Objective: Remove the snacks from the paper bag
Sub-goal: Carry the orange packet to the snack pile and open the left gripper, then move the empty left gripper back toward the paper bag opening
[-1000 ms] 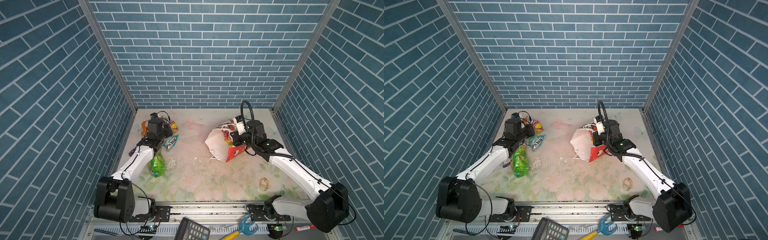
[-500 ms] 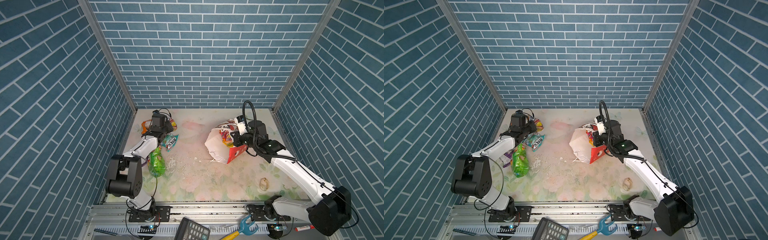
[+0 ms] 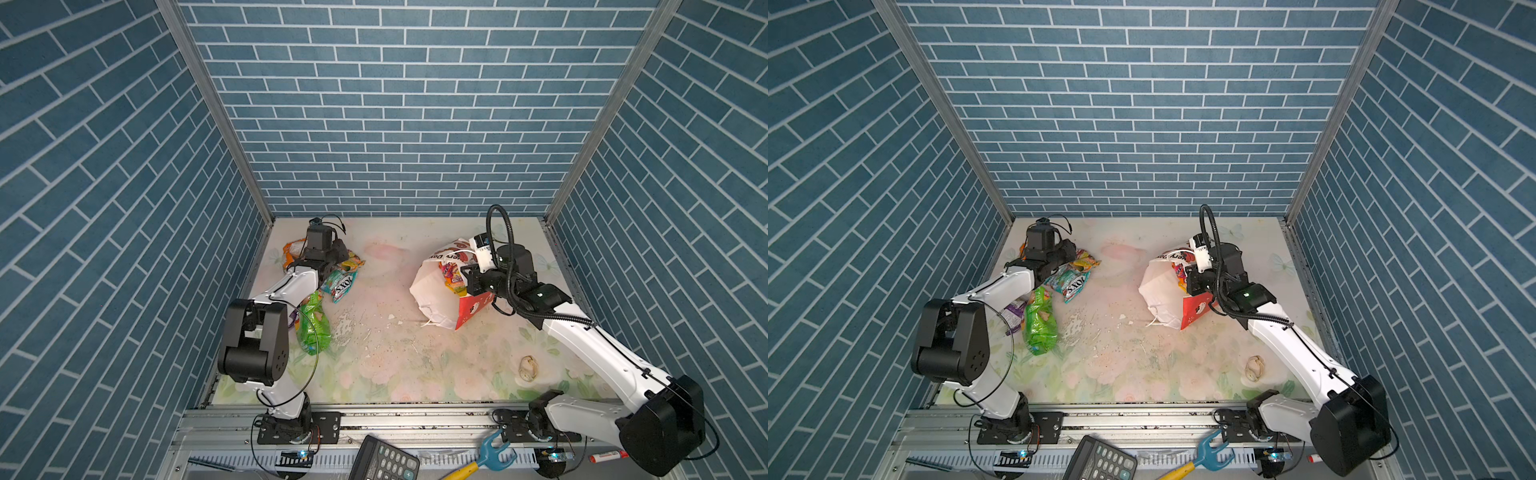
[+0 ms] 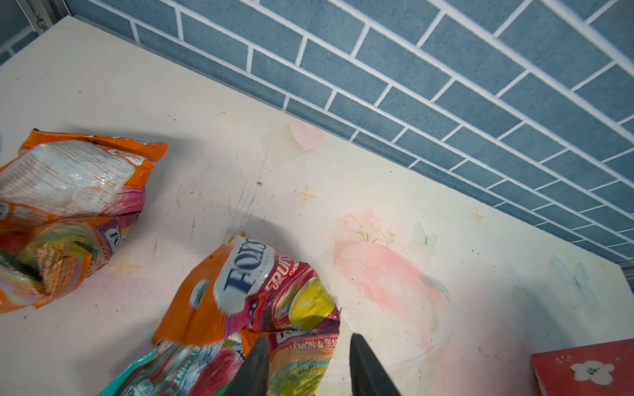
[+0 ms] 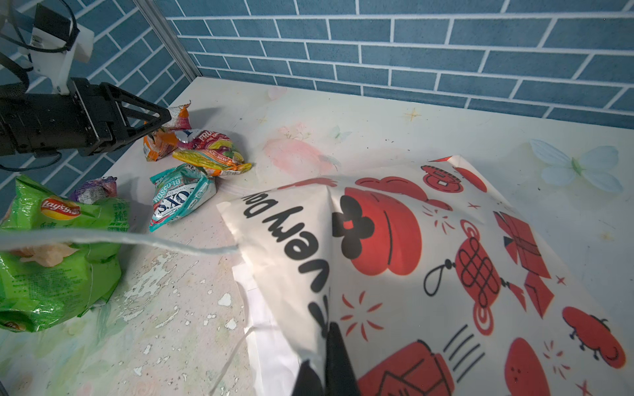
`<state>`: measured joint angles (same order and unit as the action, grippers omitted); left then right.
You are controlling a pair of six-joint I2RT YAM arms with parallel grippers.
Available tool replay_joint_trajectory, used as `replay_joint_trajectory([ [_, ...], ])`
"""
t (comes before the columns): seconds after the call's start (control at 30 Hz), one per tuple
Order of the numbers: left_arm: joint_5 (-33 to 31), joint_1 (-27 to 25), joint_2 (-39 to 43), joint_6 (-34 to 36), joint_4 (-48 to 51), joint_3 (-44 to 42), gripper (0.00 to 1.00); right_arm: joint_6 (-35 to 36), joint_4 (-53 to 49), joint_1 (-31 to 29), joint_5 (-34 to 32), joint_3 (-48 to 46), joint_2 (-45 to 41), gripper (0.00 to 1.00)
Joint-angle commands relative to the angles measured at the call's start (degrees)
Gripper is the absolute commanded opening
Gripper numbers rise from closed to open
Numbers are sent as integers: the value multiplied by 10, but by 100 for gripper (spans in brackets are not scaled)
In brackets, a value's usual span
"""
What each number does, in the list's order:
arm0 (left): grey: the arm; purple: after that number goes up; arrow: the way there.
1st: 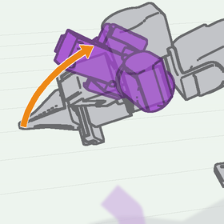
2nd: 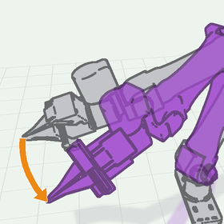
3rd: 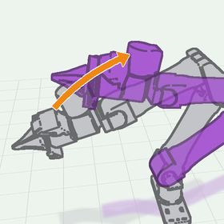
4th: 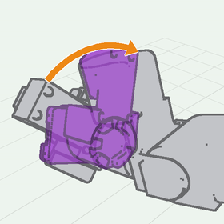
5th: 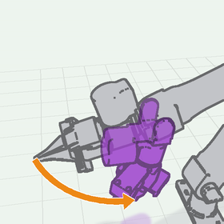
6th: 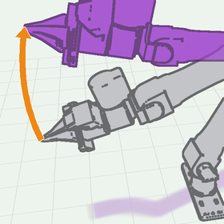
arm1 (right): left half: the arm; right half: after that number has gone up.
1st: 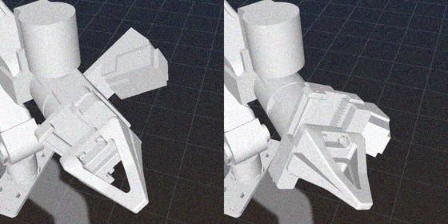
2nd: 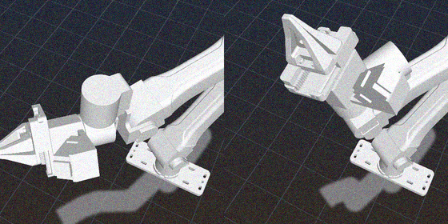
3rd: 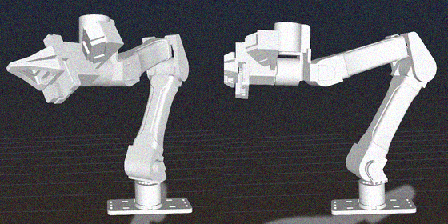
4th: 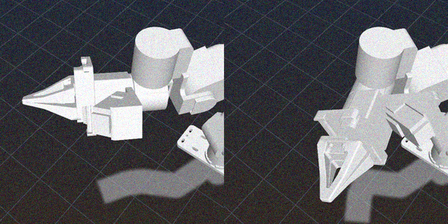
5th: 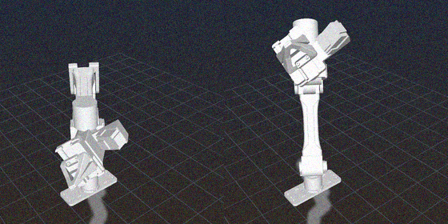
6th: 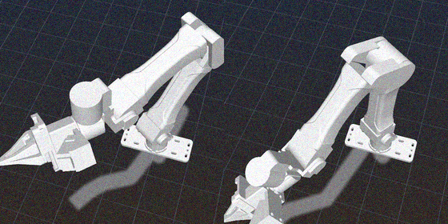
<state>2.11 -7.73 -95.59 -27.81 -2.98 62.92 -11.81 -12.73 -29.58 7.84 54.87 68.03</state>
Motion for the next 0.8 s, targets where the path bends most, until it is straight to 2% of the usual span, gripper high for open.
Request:
replay_joint_trajectory([
  [0.0,7,4,16,4,-15,0,49,-16,16,-1,1,-9,-15,0],
  [0.1,16,2,27,6,-12,0,70,-14,15,-1,2,-10,-14,0],
  [0.13,17,0,31,7,-12,-1,73,-13,15,-1,3,-9,-15,0],
  [0.5,20,-44,115,15,-14,-36,88,2,-6,0,-15,-5,-23,0],
  [0.77,19,-86,205,25,-10,-72,91,2,-2,-1,-25,-6,-18,0],
])
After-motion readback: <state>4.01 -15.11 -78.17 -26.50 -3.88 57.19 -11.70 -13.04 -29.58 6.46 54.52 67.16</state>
